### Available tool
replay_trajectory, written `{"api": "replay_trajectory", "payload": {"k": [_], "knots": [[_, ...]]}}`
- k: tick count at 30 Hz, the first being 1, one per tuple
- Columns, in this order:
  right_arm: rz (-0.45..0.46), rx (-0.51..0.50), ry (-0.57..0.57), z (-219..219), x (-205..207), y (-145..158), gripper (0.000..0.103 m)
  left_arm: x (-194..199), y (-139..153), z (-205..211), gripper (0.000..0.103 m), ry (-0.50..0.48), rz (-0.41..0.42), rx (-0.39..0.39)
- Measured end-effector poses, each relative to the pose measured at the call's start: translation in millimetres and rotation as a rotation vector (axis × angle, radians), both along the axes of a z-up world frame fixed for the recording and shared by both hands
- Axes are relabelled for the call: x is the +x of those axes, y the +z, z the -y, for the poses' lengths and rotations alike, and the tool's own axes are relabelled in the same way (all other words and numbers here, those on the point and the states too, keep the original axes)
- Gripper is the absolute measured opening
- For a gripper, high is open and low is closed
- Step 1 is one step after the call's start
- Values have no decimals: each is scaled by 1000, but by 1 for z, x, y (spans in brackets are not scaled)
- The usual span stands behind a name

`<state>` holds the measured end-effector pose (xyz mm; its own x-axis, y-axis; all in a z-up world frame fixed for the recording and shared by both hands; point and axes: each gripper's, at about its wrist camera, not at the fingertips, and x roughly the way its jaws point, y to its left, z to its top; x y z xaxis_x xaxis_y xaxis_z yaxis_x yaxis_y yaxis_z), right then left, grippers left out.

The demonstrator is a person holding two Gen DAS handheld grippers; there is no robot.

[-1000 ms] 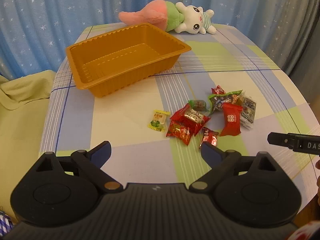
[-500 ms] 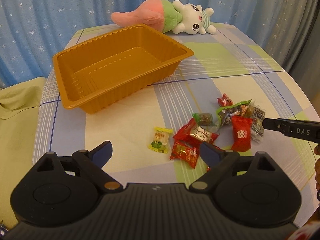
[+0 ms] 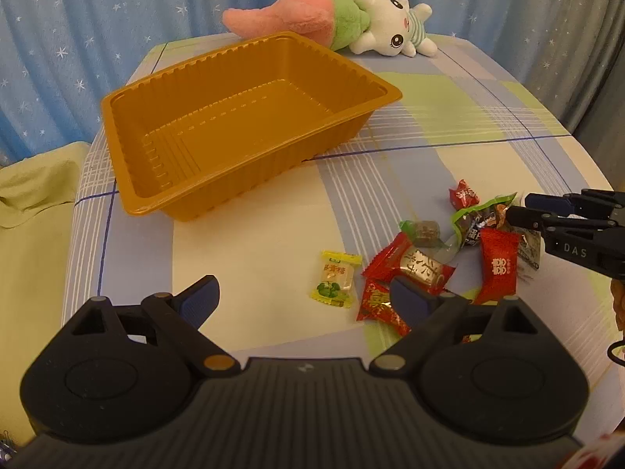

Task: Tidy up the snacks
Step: 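Move the right tool to the clear snack packet and close on it, then grasp a small red candy with the left tool while right tool lifts clear packet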

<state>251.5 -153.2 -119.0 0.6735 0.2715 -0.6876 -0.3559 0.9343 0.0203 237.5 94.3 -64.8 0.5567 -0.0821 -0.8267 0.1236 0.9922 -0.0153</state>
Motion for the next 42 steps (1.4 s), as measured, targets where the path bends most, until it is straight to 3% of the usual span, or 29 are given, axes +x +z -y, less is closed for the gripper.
{"api": "replay_trajectory", "payload": {"k": [10,15,24,29,42], "knots": [[14,-46,86,-11,3,-7,22,1,-6,0,92,-4,-17,-4],[20,-22,72,-9,2,-5,21,-3,-8,3,92,-14,-24,-10],[20,89,-13,4,-14,17,21,-6,-17,20,72,-69,-63,-59],[13,120,-45,12,-27,25,21,-6,-24,34,48,-111,-85,-95],[-15,146,-112,34,-49,24,21,2,-44,50,35,-170,-35,-27]]}}
